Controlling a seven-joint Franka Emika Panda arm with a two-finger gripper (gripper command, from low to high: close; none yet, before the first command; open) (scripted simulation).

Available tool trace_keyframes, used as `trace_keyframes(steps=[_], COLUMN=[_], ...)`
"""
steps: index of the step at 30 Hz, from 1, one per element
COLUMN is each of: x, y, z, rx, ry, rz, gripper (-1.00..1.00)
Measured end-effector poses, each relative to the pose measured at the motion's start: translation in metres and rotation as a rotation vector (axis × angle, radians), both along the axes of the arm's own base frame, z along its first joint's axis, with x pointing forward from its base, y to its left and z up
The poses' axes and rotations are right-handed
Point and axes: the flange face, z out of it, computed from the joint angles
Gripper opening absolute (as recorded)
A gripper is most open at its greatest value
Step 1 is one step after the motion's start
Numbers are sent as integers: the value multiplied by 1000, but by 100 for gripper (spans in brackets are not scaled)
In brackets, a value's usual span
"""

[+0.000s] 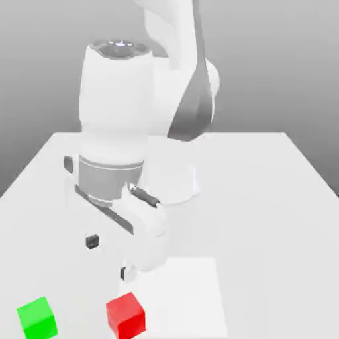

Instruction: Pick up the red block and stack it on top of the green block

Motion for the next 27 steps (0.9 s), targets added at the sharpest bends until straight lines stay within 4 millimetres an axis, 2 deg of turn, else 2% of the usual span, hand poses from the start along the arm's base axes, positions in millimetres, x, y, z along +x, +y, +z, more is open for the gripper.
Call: trace_keyframes(steps=[6,7,12,13,15,19,22,27], x=[-8,-9,-8,-9,-8,-9,-5,-6], y=[0,0,0,1,0,-3,-39,-111], z=[-84,-97,-96,-103,-90,-44,-31,-13], rx=[56,56,56,56,57,56,60,68], ry=[44,45,42,44,43,44,39,28], rz=[-83,-83,-83,-83,-84,-100,-283,-634], gripper=[0,-100,-100,-100,-100,-100,-100,-100])
